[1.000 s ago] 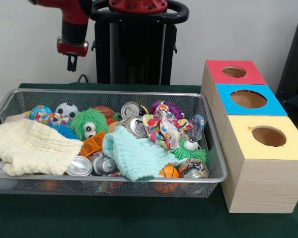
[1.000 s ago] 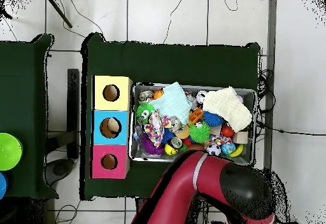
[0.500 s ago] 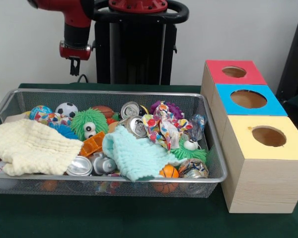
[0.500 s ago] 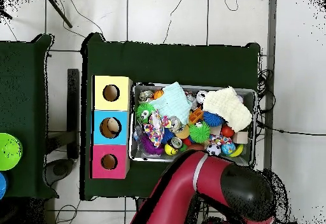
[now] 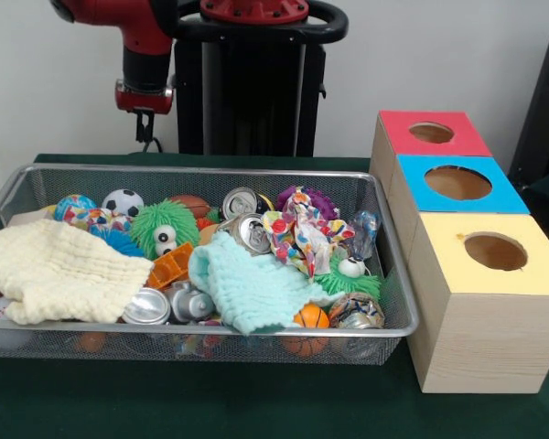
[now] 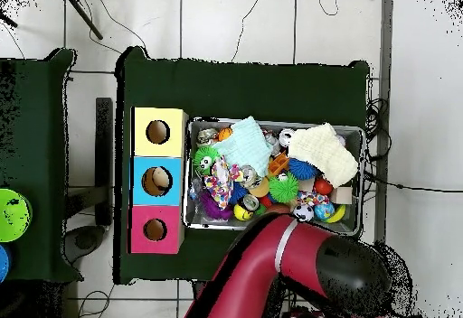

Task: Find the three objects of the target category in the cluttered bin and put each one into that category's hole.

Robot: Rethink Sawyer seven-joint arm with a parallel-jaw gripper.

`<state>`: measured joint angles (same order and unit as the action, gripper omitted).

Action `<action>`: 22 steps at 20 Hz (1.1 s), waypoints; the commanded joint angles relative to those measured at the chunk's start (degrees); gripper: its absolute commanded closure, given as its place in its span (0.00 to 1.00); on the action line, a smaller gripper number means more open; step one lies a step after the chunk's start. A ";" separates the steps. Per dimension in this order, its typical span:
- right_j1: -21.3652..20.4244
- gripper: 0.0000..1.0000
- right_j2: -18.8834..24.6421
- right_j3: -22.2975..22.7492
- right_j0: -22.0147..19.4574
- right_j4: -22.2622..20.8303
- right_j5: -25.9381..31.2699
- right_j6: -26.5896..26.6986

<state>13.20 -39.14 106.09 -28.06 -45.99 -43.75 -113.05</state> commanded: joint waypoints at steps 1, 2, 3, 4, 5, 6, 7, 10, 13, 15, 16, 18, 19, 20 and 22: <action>-1.45 1.00 14.06 -4.41 -0.74 -3.11 6.15 -8.54; -2.04 1.00 14.41 -4.45 -0.69 -3.12 6.68 -8.62; -2.51 1.00 14.78 -4.55 -0.80 -3.45 7.31 -8.73; -2.97 1.00 15.25 -4.71 -0.84 -3.79 8.03 -8.84; -3.44 1.00 15.73 -4.88 -0.88 -4.13 8.75 -8.96; -4.13 1.00 16.51 -5.14 -0.99 -4.71 9.92 -9.28; -4.53 1.00 16.99 -5.32 -1.14 -4.98 10.52 -9.38; -5.71 1.00 18.16 -5.50 -1.40 -5.31 11.91 -9.29; -7.04 1.00 19.12 -5.51 -1.57 -5.57 13.06 -9.02; -7.93 1.00 19.81 -5.54 -1.73 -5.85 13.84 -8.77; -8.41 1.00 20.42 -5.65 -1.89 -6.27 14.61 -8.88; -9.29 1.00 21.53 -5.97 -2.20 -6.85 15.88 -8.91; -9.88 1.00 22.23 -6.11 -2.37 -7.25 16.76 -9.00; -10.23 1.00 22.79 -6.20 -2.66 -7.57 17.43 -8.99; -10.97 1.00 23.41 -6.16 -2.85 -7.53 18.26 -8.71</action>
<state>6.13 -28.29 106.05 -28.97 -52.89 -30.10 -113.05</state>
